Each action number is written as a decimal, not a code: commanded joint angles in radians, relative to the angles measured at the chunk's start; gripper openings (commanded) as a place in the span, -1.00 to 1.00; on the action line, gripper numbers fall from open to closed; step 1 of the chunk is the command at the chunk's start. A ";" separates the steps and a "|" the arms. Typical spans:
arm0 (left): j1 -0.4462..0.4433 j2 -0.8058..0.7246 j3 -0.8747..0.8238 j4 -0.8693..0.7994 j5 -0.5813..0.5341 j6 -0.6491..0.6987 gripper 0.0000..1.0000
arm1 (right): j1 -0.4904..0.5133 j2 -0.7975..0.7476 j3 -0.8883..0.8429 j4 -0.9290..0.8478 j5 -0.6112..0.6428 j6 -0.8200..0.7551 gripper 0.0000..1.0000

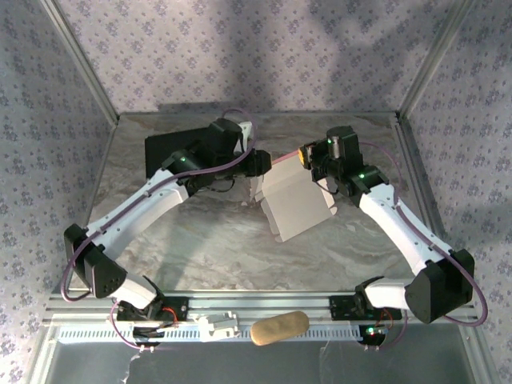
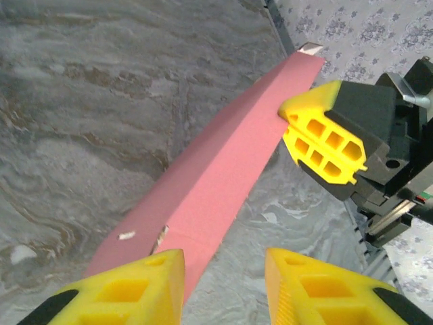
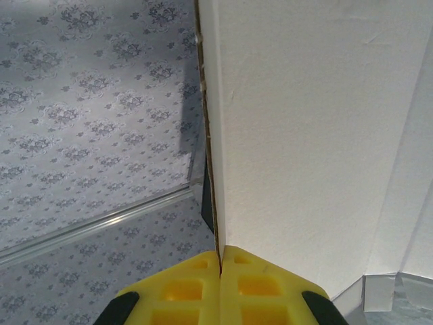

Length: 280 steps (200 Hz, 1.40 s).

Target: Fold the paper box

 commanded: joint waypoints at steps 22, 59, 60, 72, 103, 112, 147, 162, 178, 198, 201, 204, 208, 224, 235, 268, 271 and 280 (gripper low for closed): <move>-0.013 -0.089 -0.023 0.006 -0.067 -0.071 -0.23 | -0.033 -0.029 0.044 -0.078 -0.042 0.006 -1.00; -0.006 -0.077 0.089 -0.052 -0.073 0.036 -0.23 | -0.047 -0.043 0.237 -0.265 -0.027 -0.054 -1.00; -0.007 -0.075 0.095 -0.055 -0.071 0.038 -0.23 | -0.047 -0.043 0.242 -0.265 -0.028 -0.055 -1.00; -0.001 -0.044 0.165 -0.087 -0.045 0.081 -0.23 | -0.050 -0.042 0.285 -0.279 -0.030 -0.065 -1.00; 0.001 0.030 0.357 -0.186 -0.028 0.152 -0.24 | -0.057 -0.030 0.370 -0.323 -0.035 -0.102 -1.00; 0.002 0.043 0.396 -0.197 -0.030 0.164 -0.23 | -0.057 -0.034 0.373 -0.323 -0.032 -0.107 -1.00; -0.001 0.114 0.525 -0.304 0.018 0.187 -0.24 | -0.063 -0.047 0.372 -0.311 -0.038 -0.118 -1.00; -0.012 0.123 0.524 -0.326 0.018 0.180 -0.25 | -0.067 -0.050 0.374 -0.308 -0.038 -0.123 -1.00; -0.033 0.119 0.495 -0.309 0.016 0.165 -0.25 | -0.067 -0.049 0.369 -0.310 -0.041 -0.126 -1.00; -0.060 0.117 0.465 -0.281 -0.001 0.157 -0.25 | -0.068 -0.048 0.360 -0.310 -0.053 -0.130 -1.00; -0.061 0.118 0.462 -0.280 -0.003 0.155 -0.25 | -0.068 -0.049 0.360 -0.310 -0.053 -0.131 -1.00; -0.063 0.118 0.459 -0.276 -0.002 0.154 -0.25 | -0.069 -0.049 0.358 -0.311 -0.054 -0.132 -1.00; -0.064 0.119 0.454 -0.273 -0.003 0.152 -0.25 | -0.070 -0.051 0.356 -0.312 -0.056 -0.133 -1.00; -0.074 0.120 0.442 -0.257 -0.004 0.150 -0.25 | -0.071 -0.057 0.346 -0.314 -0.058 -0.134 -1.00; -0.080 0.121 0.442 -0.251 -0.006 0.147 -0.25 | -0.074 -0.061 0.340 -0.316 -0.058 -0.136 -1.00; -0.101 0.119 0.442 -0.251 -0.027 0.146 -0.26 | -0.082 -0.068 0.321 -0.313 -0.062 -0.136 -1.00; -0.104 0.118 0.442 -0.252 -0.028 0.146 -0.26 | -0.083 -0.068 0.321 -0.313 -0.063 -0.137 -1.00; -0.109 0.116 0.442 -0.254 -0.037 0.146 -0.25 | -0.083 -0.069 0.320 -0.313 -0.063 -0.138 -1.00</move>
